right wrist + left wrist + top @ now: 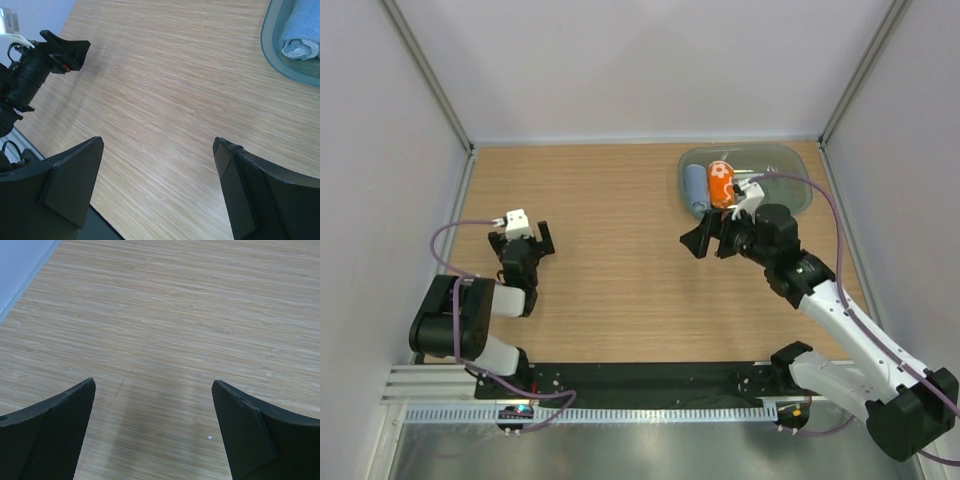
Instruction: Roll the towels
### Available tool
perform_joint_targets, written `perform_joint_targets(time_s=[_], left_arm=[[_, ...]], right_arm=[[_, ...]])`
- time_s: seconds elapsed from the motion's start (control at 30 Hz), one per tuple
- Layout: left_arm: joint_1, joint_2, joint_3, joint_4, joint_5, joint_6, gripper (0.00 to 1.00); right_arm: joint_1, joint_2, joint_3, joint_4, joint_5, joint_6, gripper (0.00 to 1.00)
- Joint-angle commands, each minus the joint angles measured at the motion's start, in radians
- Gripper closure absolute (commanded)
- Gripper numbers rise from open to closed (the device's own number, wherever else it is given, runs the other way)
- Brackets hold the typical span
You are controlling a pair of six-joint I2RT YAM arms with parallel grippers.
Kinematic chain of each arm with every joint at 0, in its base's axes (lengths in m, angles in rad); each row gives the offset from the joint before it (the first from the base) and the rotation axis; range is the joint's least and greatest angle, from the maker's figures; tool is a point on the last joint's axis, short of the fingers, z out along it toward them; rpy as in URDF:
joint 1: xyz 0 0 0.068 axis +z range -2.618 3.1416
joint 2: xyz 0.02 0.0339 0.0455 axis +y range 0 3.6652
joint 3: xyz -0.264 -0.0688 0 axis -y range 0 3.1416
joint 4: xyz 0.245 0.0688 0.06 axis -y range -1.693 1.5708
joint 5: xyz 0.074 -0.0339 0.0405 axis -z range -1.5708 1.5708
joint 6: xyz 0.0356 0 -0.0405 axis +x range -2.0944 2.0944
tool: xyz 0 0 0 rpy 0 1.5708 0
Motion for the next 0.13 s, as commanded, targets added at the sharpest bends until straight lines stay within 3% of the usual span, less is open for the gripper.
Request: perform_joint_targets(time_s=[0.0,0.1], left_arm=[[0.005,-0.003,0.008,0.067,0.006,-0.003,0.00],[0.005,-0.003,0.008,0.067,0.006,-0.003,0.00]], right_arm=[[0.002,-0.034,0.028,0.008,0.043,-0.024,0.00],[0.002,-0.056,0.046,-0.016,0.100,-0.044,0.00]])
